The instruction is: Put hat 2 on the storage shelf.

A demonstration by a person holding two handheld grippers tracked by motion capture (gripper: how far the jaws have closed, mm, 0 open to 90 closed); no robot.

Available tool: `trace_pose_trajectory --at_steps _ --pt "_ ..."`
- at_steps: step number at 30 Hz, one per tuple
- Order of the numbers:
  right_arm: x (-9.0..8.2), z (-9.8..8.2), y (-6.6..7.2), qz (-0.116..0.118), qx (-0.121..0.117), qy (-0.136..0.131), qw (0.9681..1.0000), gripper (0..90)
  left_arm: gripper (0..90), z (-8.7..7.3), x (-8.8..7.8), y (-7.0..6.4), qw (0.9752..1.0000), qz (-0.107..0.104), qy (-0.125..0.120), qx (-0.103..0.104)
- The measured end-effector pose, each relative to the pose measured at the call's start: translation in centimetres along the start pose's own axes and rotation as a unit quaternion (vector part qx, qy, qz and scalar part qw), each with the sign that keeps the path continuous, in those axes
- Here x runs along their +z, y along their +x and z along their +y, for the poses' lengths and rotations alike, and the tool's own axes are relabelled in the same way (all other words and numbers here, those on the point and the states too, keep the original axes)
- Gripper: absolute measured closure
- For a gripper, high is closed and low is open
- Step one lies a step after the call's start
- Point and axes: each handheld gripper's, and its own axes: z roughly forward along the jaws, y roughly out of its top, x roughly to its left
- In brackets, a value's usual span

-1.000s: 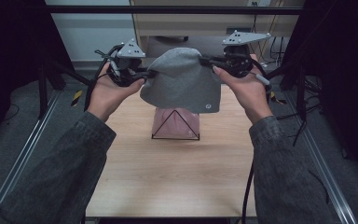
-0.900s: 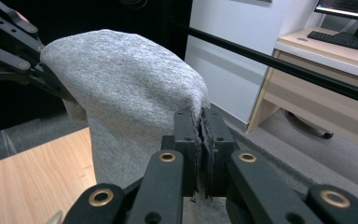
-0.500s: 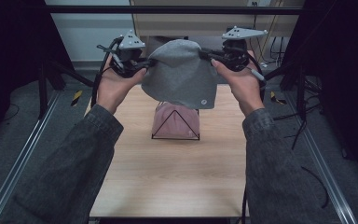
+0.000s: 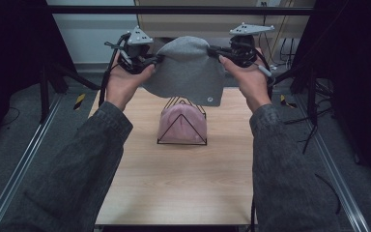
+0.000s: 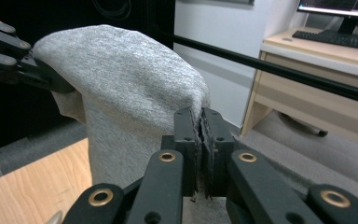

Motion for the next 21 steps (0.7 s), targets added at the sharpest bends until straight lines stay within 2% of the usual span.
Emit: trace_pose_trajectory --at_steps 8,13,21 --pt "1.9 -1.2 -1.6 -0.005 0.012 0.017 0.9998 86.1 86.6 -0.9 2.3 0.6 1.0 0.001 0.007 -0.006" --pt "2.6 -1.9 -2.2 -0.006 0.017 0.029 0.9994 86.1 86.6 -1.6 3.6 0.8 0.9998 -0.002 0.017 -0.007" --pt "2.8 -3.3 -1.8 -0.003 0.016 0.039 0.9991 86.1 86.6 -3.4 4.4 0.4 0.9994 -0.009 0.031 -0.015"
